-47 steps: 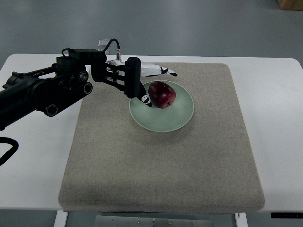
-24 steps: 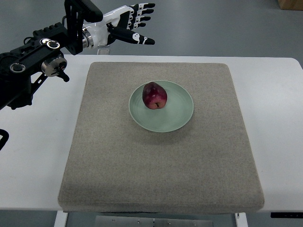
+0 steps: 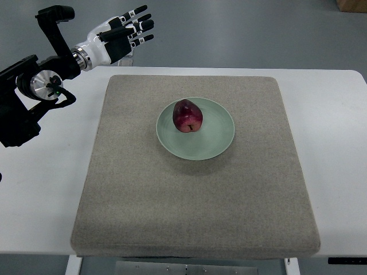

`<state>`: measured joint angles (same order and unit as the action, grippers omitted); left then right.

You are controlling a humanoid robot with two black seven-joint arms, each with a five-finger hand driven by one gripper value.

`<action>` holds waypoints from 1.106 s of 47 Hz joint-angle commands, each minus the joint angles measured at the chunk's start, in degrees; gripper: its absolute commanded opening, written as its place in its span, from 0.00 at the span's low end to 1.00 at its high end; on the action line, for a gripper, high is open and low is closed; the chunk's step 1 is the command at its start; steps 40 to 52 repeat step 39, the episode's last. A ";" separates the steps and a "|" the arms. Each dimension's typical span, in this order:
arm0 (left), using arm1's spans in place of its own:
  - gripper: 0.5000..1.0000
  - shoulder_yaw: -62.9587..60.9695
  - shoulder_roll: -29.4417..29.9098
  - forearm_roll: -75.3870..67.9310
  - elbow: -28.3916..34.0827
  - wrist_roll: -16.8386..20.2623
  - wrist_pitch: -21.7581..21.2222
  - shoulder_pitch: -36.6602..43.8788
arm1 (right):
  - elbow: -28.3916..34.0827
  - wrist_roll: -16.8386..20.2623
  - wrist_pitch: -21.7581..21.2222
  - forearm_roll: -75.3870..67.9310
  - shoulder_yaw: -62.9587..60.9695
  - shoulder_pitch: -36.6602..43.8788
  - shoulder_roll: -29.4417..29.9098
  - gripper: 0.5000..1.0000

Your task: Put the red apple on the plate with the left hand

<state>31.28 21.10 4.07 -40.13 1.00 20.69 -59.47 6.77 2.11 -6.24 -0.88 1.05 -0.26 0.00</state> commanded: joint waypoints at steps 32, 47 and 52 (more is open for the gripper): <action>1.00 4.75 5.18 1.20 0.14 -0.73 2.25 1.55 | 0.09 0.00 -0.44 -0.09 -0.09 0.00 0.00 0.86; 1.00 4.93 5.27 1.20 0.22 -0.73 2.43 1.90 | 0.79 -0.08 -0.79 0.17 0.17 -0.53 0.00 0.86; 1.00 4.93 5.27 1.20 0.22 -0.73 2.43 1.90 | 0.79 -0.08 -0.79 0.17 0.17 -0.53 0.00 0.86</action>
